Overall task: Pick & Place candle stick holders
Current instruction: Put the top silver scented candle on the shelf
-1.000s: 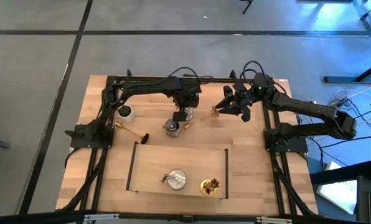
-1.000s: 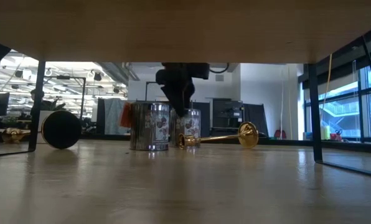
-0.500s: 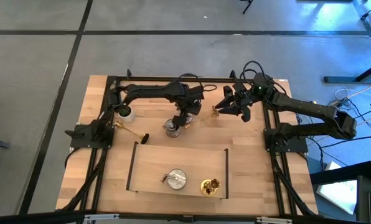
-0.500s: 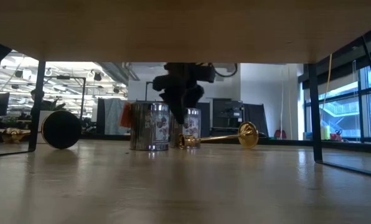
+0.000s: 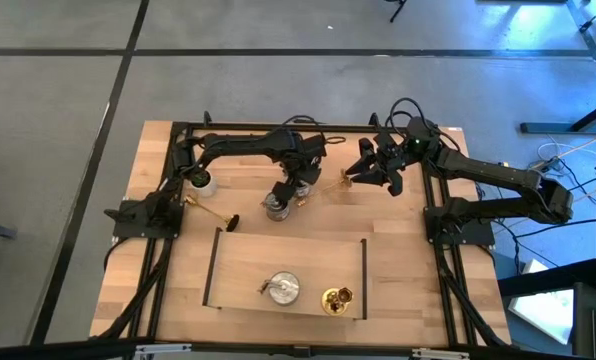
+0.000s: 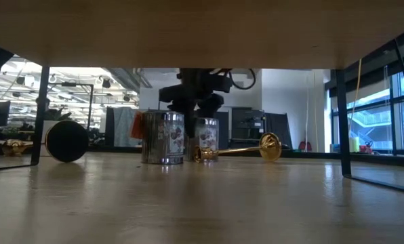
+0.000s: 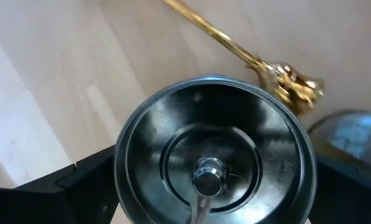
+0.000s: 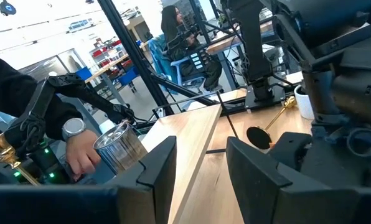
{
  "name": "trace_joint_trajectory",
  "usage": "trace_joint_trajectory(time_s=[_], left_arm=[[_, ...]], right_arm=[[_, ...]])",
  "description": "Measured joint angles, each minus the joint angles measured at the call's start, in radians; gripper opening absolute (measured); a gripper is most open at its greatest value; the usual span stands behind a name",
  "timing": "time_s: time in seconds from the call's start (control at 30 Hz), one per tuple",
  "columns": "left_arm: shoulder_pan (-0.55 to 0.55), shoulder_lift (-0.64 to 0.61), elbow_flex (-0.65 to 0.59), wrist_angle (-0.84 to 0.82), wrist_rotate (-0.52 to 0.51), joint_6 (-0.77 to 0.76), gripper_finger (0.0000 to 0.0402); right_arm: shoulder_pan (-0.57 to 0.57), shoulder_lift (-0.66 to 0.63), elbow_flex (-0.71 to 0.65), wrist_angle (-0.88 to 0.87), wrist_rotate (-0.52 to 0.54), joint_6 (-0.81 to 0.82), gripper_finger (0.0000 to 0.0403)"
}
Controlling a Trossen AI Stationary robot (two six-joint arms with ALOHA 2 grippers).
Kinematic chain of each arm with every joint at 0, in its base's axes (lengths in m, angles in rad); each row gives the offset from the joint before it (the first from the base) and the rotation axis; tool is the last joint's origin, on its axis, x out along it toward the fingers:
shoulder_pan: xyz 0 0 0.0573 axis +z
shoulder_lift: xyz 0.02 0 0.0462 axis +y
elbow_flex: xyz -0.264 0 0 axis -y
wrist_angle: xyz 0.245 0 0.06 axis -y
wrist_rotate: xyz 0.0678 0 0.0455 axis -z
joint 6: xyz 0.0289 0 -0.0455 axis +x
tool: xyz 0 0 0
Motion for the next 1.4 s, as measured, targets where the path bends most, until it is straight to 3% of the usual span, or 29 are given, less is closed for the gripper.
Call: trace_joint_trajectory(time_s=[0.23, 0.73, 1.07, 1.4], left_arm=[[-0.001, 0.000, 0.000, 0.018, 0.009, -0.189, 0.0400], [-0.023, 0.000, 0.000, 0.022, 0.024, -0.268, 0.0400], [-0.023, -0.002, 0.000, 0.068, -0.135, -0.369, 0.0400], [-0.023, -0.002, 0.000, 0.063, -0.176, -0.409, 0.0400]], right_arm=[[0.000, 0.000, 0.000, -0.004, 0.000, 0.002, 0.0144], [0.000, 0.000, 0.000, -0.004, -0.001, 0.002, 0.0144], [0.000, 0.000, 0.000, -0.005, -0.002, 0.002, 0.0144], [0.000, 0.000, 0.000, -0.008, -0.008, 0.002, 0.0144]])
